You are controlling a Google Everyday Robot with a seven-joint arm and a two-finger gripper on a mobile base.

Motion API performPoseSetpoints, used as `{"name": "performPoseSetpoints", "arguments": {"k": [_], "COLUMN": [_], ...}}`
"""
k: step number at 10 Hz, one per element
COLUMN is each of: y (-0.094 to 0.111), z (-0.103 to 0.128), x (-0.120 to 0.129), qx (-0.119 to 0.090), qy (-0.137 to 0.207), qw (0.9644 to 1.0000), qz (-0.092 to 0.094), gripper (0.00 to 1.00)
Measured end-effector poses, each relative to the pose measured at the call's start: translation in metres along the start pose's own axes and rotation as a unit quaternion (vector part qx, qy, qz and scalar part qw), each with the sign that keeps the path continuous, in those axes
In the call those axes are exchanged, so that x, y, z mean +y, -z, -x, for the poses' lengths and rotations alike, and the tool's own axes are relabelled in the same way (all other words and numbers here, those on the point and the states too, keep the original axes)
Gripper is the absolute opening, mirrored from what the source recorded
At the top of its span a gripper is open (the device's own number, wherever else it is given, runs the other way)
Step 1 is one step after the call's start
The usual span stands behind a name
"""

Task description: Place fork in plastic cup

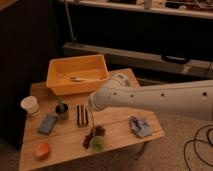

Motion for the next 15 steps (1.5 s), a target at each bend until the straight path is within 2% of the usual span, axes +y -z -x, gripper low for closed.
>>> {"name": "performPoseSetpoints", "arguments": {"k": [3,8,10,13,15], "y": [0.004,-0.007,-0.016,-0.026,-0.028], "z": [-0.021,-0.037,-0.043,-0.049,-0.054], "x": [-0.003,0.006,0.004,0.002,0.000], "qx": [-0.011,-0.029,-0.026,-0.011,-0.010], "qy": [-0.005,0.055,0.067,0.082,0.086], "qw": [0.9997,0.9967,0.9959,0.9953,0.9953], "qz": [0.022,0.052,0.056,0.050,0.043], "gripper": [0.00,0.00,0.00,0.00,0.00]}}
